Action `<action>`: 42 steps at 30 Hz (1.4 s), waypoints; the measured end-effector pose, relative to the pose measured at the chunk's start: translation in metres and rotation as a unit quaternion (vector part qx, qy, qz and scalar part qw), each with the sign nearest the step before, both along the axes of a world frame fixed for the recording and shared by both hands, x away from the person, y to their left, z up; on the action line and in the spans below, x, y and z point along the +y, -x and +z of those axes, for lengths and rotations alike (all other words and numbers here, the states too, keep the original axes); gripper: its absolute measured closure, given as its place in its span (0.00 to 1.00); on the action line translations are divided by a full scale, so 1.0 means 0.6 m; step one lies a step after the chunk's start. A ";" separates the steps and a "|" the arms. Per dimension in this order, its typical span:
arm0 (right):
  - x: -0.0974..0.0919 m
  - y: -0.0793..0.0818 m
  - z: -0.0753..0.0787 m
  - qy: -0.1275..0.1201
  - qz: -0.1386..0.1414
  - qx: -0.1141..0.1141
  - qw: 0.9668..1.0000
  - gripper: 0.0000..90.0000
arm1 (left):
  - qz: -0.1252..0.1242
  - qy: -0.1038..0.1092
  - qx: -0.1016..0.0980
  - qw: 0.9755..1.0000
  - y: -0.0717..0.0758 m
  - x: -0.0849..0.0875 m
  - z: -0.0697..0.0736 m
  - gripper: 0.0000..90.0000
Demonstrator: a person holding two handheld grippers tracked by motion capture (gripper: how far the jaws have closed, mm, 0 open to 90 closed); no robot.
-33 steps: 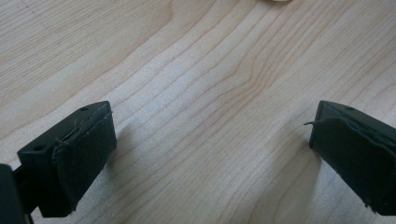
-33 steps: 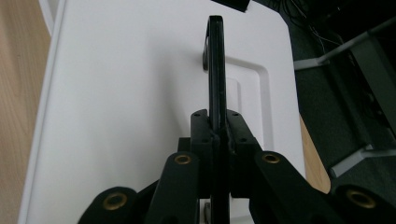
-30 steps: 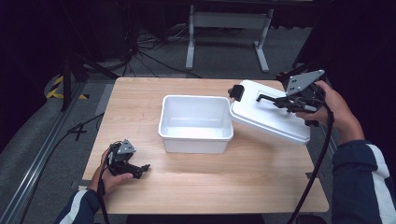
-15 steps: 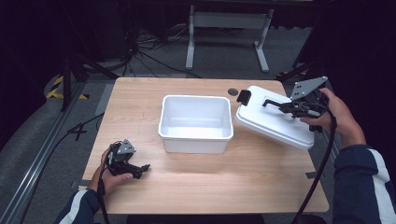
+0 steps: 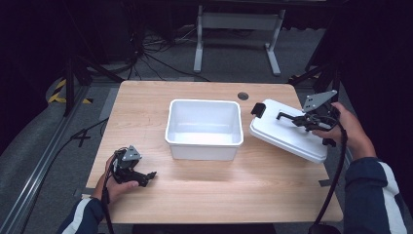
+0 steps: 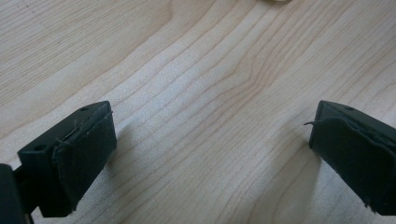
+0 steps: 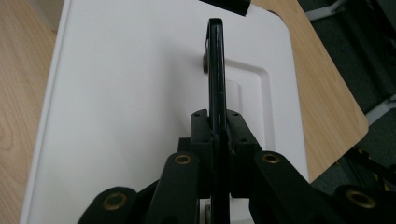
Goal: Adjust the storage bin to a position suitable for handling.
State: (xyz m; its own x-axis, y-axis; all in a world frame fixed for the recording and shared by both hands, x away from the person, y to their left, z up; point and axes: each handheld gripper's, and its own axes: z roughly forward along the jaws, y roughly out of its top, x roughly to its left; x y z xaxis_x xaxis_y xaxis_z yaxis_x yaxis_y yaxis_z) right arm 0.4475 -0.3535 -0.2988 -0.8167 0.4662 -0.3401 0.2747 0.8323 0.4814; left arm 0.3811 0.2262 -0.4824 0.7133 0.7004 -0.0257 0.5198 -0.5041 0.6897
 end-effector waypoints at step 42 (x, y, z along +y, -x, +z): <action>0.042 -0.040 -0.162 -0.021 -0.019 0.052 0.998 0.94 | -0.003 0.000 0.000 1.000 -0.001 0.000 0.000 0.01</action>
State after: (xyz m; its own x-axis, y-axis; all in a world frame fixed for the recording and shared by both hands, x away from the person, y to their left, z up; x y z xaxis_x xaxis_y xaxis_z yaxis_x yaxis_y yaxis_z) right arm 0.4712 -0.3283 -0.3957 -0.8277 0.5099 -0.2345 0.3558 0.7998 0.4834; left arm 0.3815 0.2260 -0.4824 0.7170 0.6966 -0.0253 0.5174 -0.5075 0.6890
